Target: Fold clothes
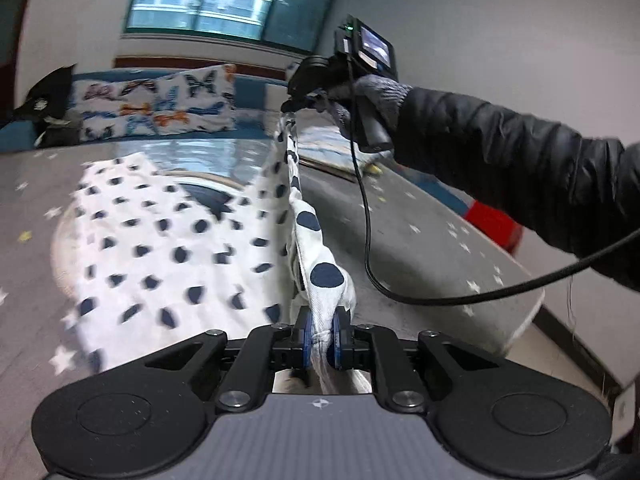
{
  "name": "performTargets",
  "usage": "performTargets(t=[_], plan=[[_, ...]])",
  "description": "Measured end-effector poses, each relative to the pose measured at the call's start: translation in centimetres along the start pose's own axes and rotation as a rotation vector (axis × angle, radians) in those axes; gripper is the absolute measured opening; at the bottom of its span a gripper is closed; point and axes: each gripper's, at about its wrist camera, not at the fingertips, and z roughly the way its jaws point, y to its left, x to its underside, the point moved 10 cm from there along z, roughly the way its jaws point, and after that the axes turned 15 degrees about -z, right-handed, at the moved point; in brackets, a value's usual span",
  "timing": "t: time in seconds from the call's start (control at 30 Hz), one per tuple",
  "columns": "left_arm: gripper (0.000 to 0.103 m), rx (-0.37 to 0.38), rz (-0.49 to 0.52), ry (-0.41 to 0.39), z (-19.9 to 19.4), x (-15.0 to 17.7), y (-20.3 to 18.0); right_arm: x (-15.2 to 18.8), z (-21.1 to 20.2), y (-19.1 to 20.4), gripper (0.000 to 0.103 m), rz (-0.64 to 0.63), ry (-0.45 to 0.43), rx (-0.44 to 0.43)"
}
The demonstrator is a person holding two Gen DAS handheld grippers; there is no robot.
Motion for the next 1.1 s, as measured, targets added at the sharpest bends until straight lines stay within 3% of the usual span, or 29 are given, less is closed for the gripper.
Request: performTargets(t=[0.3, 0.63, 0.77, 1.0, 1.1], plan=[[0.011, -0.09, -0.14, -0.074, -4.8, -0.3, 5.8, -4.0, 3.1, 12.8, 0.002, -0.125, -0.023, -0.102], [0.012, -0.165, -0.266, -0.065, -6.9, 1.8, 10.6, -0.8, 9.4, 26.7, 0.003, -0.262, 0.07, -0.224], [0.012, -0.176, -0.288, -0.05, -7.1, 2.5, 11.3, 0.5, 10.1, 29.1, 0.005, -0.258, 0.1, -0.282], [0.012, -0.176, -0.295, -0.034, -6.5, 3.2, 11.9, -0.4, 8.8, 27.5, 0.01, -0.287, 0.129, -0.292], [0.012, -0.175, -0.299, -0.035, -6.4, 3.2, 12.1, 0.8, 8.9, 28.5, 0.01, -0.33, 0.162, -0.338]])
